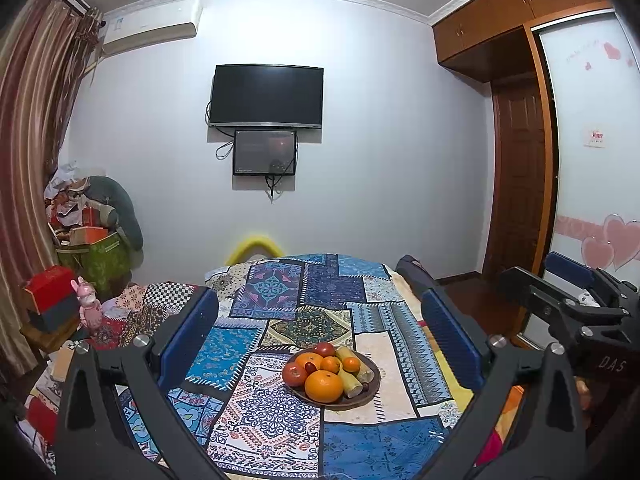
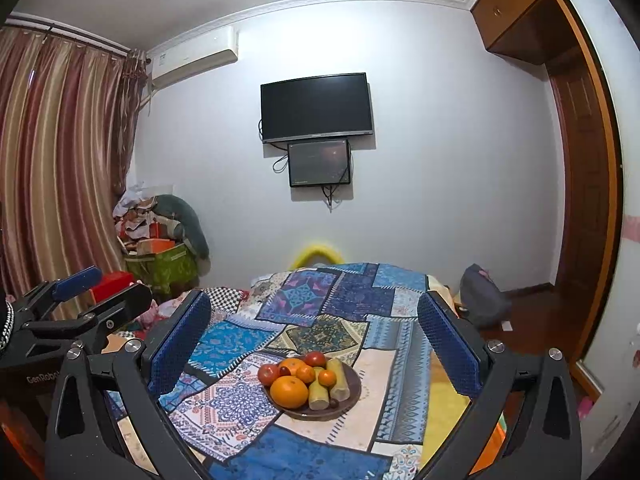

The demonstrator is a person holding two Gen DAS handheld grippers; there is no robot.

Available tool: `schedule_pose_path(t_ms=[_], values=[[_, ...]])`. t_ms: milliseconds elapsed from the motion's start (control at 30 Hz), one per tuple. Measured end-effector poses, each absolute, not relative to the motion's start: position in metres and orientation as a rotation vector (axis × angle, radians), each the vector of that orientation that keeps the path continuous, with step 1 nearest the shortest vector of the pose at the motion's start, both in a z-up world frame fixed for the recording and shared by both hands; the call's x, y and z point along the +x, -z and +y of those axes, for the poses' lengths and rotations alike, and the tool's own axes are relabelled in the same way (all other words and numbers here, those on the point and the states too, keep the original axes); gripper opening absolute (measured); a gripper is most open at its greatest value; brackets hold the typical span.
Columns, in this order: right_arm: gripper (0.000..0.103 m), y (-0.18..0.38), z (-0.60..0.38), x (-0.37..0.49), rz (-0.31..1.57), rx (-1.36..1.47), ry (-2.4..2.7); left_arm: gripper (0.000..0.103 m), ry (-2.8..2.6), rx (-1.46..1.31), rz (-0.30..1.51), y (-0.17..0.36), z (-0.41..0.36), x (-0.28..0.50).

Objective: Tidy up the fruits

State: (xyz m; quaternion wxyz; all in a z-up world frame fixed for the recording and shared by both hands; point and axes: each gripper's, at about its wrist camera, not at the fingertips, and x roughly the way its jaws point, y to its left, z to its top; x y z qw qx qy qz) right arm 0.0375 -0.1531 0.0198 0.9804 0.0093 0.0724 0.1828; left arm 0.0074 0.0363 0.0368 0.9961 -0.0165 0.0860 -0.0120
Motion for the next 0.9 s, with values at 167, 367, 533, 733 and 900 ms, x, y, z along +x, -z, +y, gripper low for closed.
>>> schedule_pose_path(t_ms=[167,367,533,733,900], values=[[0.103,-0.0209,-0.155,0.0386,0.146,0.024,-0.367,0.103,0.025,-0.034,0.172,-0.037,0.0369,0.0073],[0.103,-0.0216,-0.1551,0.0386,0.144,0.021,-0.368,0.103,0.023,-0.038,0.173,-0.0367,0.0357,0.0079],[0.103,-0.0216,-0.1546,0.0383,0.145,0.024,-0.368,0.103,0.03,-0.038,0.174,-0.0361,0.0345,0.0079],[0.103,-0.0227,-0.1549,0.0386,0.145,0.029,-0.367,0.103,0.035,-0.034,0.179,-0.0359,0.0314,0.0094],[0.103,-0.0229,-0.1548,0.0388,0.146,0.03,-0.366,0.103,0.035,-0.038,0.181,-0.0365,0.0309,0.0108]])
